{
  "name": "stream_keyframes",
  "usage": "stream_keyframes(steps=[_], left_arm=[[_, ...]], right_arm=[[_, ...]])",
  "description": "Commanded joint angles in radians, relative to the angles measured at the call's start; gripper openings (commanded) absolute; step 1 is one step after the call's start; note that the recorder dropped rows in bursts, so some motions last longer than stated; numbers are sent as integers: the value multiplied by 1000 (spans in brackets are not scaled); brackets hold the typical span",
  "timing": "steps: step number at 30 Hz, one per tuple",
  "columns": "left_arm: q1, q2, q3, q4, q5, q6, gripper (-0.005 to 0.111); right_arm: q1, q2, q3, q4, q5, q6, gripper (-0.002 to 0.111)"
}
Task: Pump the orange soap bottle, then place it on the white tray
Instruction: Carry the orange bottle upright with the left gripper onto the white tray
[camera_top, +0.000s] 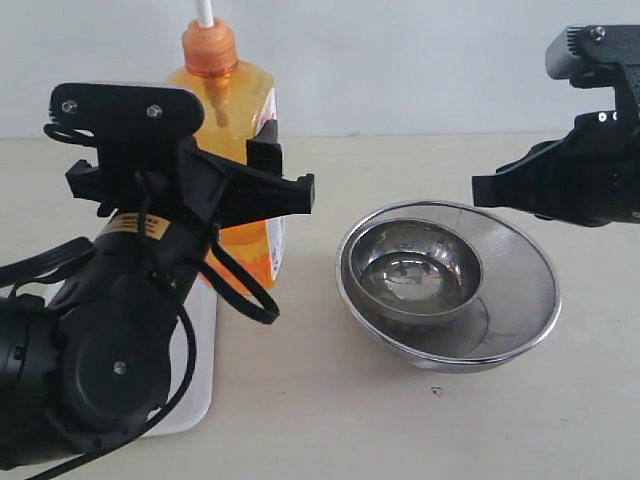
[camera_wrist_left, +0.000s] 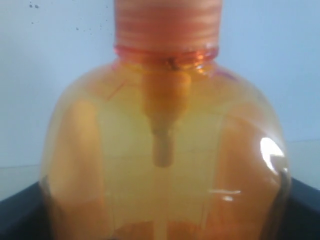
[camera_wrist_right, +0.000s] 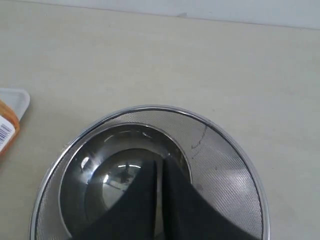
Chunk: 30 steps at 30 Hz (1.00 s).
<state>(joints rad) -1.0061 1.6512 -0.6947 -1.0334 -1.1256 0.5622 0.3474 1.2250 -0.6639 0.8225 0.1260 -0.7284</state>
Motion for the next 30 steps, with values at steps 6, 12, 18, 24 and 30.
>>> stream_keyframes(steps=[6, 12, 18, 24, 30], left_arm=[[2, -123, 118, 29, -96, -26, 5], [67, -205, 210, 27, -96, -48, 5], [128, -236, 286, 27, -96, -48, 5], [169, -236, 324, 27, -96, -88, 5], [207, -231, 351, 63, -96, -127, 5]], right_arm=[[0, -8, 3, 0, -1, -11, 0], [0, -8, 3, 0, 6, -13, 0], [0, -8, 3, 0, 8, -13, 0], [0, -8, 3, 3, 12, -13, 0], [0, -8, 3, 3, 12, -13, 0]])
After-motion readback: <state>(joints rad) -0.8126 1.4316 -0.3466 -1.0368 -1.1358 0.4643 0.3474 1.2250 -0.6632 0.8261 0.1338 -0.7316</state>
